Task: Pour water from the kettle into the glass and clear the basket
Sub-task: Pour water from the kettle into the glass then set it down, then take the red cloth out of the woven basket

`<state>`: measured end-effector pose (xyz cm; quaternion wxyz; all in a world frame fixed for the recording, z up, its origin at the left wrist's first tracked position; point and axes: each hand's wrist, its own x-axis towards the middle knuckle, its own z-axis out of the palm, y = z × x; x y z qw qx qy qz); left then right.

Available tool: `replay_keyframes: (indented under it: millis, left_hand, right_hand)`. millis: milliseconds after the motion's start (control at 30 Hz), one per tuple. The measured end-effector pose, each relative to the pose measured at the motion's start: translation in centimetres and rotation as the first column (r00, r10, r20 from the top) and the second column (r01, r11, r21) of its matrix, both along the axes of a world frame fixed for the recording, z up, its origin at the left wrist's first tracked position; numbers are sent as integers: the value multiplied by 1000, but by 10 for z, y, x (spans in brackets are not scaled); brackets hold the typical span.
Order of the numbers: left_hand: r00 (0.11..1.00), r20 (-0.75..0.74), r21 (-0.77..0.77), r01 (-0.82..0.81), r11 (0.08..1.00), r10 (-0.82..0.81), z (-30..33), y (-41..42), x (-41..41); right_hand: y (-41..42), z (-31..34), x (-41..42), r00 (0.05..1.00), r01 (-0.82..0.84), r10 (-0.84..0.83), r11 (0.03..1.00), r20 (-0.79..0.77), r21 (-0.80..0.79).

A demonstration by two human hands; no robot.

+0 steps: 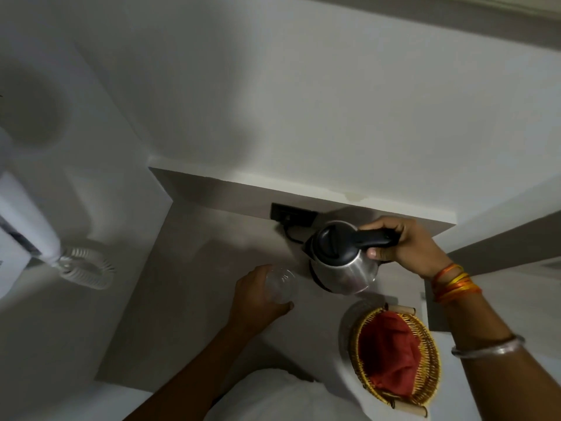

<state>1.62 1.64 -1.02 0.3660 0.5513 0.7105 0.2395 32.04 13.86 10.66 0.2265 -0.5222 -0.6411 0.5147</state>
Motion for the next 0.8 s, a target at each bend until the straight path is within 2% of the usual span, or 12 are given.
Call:
replay_keyframes:
  millis: [167, 367, 500, 533, 600, 633, 700, 767, 800]
  left_hand:
    - [1000, 21, 15, -2, 1000, 2, -1, -4, -1]
    - [999, 40, 54, 13, 998, -15, -2, -9, -3]
    - [998, 58, 57, 13, 998, -16, -1, -10, -4]
    - [998, 65, 56, 13, 998, -17, -2, -10, -4]
    - [997, 68, 59, 23, 998, -27, -3, -10, -3]
    - [997, 67, 62, 29, 998, -33, -3, -10, -4]
    - [997, 64, 68, 36, 997, -41, -4, -10, -4]
    - [997, 63, 70, 38, 997, -43, -5, -11, -5]
    - [997, 62, 73, 41, 996, -46, -6, -12, -6]
  right_hand:
    - [-11, -41, 12, 965, 221, -224, 975, -135, -33]
    - [-26, -66, 32, 925, 328, -331, 943, -186, -44]
    - [-31, -70, 39, 936, 318, -326, 945, -132, -76]
    - [-33, -71, 39, 937, 334, -337, 941, -86, -49]
    - [-45, -77, 39, 926, 344, -356, 933, 127, 107]
    - [-54, -82, 37, 895, 363, -389, 919, 216, 151]
    - [-83, -89, 27, 781, 526, -551, 834, 294, 167]
    - [-120, -104, 14, 590, 689, -694, 699, 412, 190]
    - [-140, -115, 8, 497, 716, -693, 667, 522, 204]
